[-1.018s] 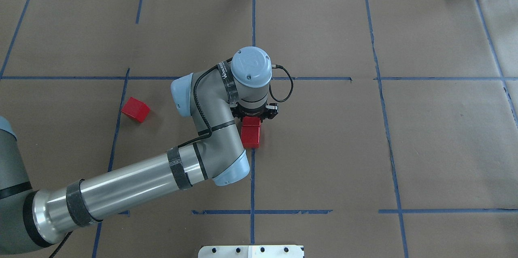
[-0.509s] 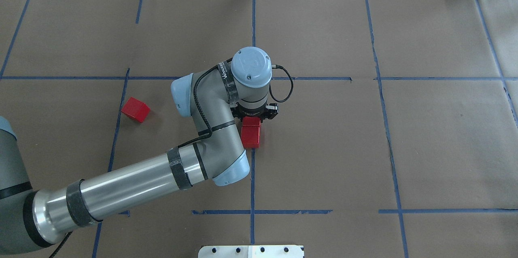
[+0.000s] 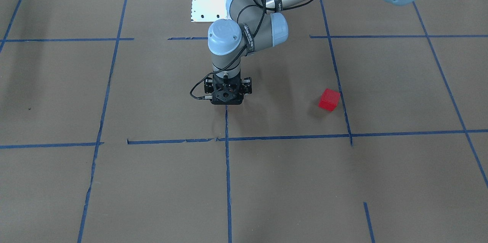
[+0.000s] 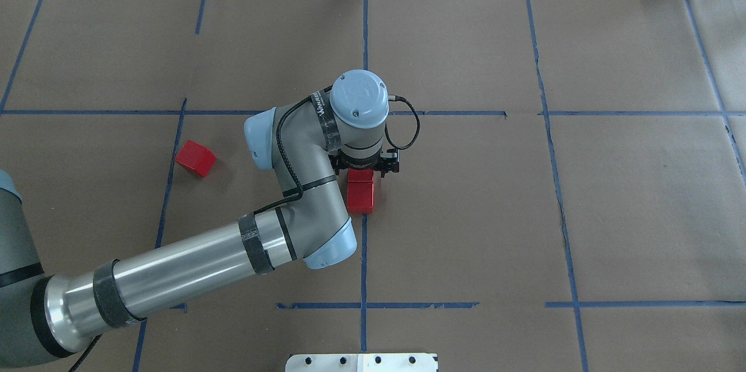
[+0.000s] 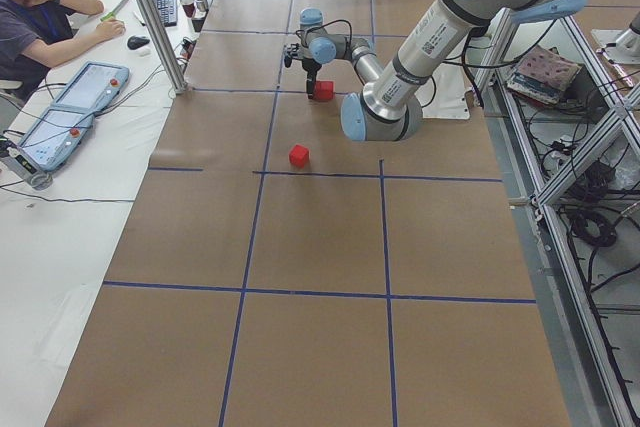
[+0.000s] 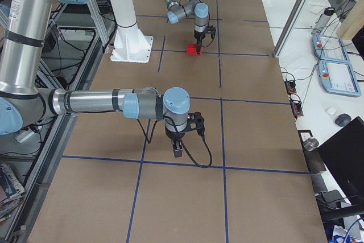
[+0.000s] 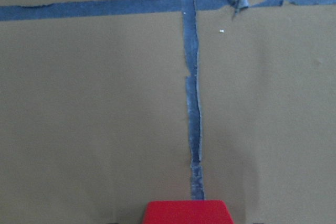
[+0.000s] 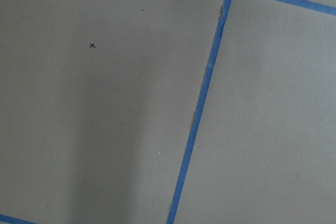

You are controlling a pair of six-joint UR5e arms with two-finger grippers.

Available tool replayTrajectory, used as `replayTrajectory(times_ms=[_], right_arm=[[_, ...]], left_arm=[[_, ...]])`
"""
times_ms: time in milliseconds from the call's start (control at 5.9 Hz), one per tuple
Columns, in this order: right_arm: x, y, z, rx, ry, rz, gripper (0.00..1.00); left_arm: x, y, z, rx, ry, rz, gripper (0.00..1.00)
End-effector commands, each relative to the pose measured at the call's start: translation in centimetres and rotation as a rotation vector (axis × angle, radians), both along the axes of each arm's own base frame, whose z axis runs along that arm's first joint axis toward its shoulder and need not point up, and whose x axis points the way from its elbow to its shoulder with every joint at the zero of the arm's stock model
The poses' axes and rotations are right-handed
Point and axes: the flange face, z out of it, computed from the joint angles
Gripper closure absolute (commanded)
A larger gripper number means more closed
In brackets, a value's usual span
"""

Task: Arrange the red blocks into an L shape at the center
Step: 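Set the cube down against the center cube and open the left gripper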

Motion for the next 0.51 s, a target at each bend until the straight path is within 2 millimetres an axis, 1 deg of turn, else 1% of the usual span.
replayTrajectory(times_ms=[0,170,339], right_arm=[[0.0,0.0,0.0,0.0,0.0,0.0,0.0],[0.0,0.0,0.0,0.0,0.0,0.0,0.0],[0.0,-0.1,-0.1,0.003,0.0,0.0,0.0]], left_arm=[[-0.7,0.0,-0.9,0.009,0.02,-0.002,0.0],[-3.1,-1.1,-3.1,0.025,0.059,-0.022,0.0],[-6.2,-2.8,-5.0,-0.005,0.122,-0.013,0.0]])
